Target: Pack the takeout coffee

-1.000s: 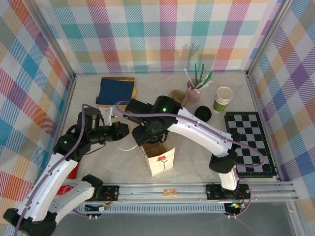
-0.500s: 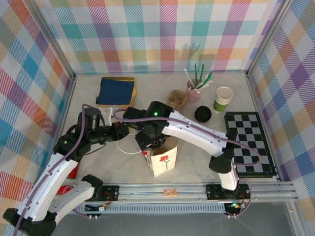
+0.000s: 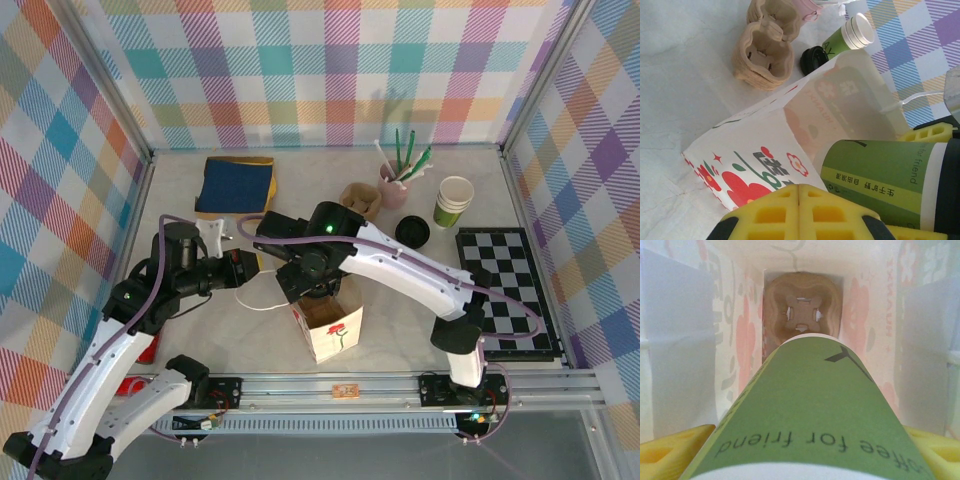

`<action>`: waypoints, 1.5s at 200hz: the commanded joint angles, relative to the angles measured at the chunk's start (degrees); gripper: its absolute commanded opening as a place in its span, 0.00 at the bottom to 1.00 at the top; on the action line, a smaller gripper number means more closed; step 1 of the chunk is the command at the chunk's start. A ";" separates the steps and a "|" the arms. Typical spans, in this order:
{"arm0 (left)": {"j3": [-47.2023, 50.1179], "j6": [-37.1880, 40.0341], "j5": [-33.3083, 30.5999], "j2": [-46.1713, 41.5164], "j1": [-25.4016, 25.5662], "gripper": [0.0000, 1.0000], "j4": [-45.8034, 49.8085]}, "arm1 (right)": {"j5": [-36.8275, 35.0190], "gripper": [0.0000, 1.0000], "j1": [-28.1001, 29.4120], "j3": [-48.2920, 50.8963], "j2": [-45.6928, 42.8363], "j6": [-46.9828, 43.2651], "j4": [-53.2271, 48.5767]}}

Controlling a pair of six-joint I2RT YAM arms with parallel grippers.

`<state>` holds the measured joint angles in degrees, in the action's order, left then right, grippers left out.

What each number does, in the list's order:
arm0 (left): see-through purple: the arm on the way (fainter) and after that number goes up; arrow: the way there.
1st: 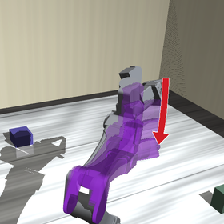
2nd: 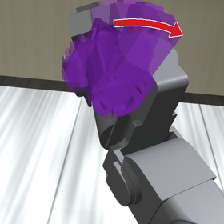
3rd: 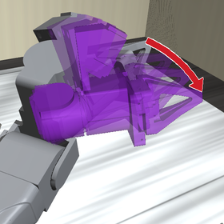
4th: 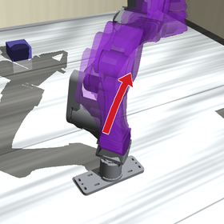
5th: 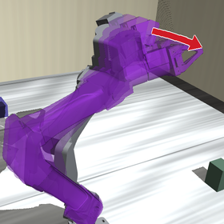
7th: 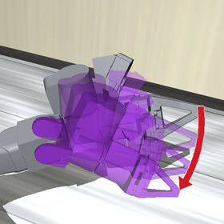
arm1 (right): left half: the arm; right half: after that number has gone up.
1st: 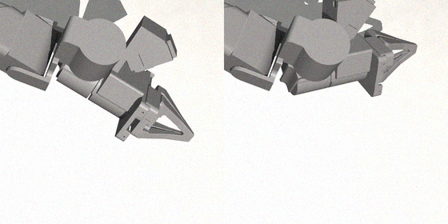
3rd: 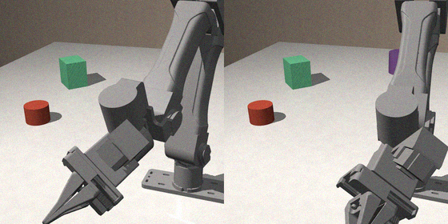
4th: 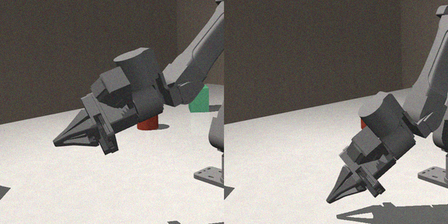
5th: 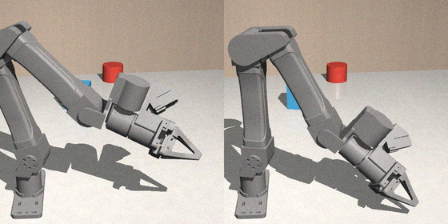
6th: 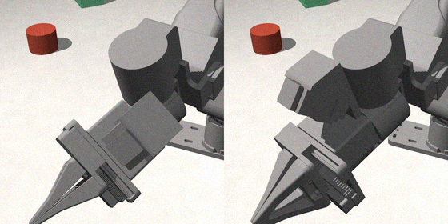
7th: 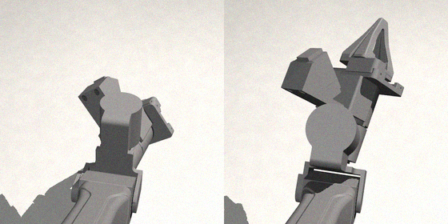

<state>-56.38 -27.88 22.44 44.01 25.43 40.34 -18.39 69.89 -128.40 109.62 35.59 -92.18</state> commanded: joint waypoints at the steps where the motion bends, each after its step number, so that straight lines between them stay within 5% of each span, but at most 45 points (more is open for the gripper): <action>1: -2.06 -0.86 0.19 -0.86 0.40 0.00 -0.35 | 1.05 0.33 0.34 1.61 -1.95 0.67 -10.07; 58: -3.48 -0.28 -1.15 -1.81 0.41 0.00 0.49 | 2.20 0.34 0.31 4.80 -2.22 1.16 -9.99; 115: -7.85 2.74 -4.76 0.14 0.40 0.50 2.40 | 2.04 0.35 0.32 6.19 -2.97 1.10 -10.03; 150: -9.30 5.83 -6.37 3.99 0.40 0.49 1.50 | 1.78 0.35 0.29 6.67 -3.99 1.58 -9.88; 203: -12.83 13.60 -3.88 12.29 0.32 0.61 -0.53 | 1.69 0.35 0.34 7.60 -4.50 0.84 -9.73; 300: -20.00 22.47 1.29 23.15 0.32 0.58 5.36 | 1.16 0.35 0.30 9.36 -6.06 0.70 -8.35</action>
<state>-74.96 -8.80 21.56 66.04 25.43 42.87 -17.34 69.89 -120.01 105.91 35.99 -92.18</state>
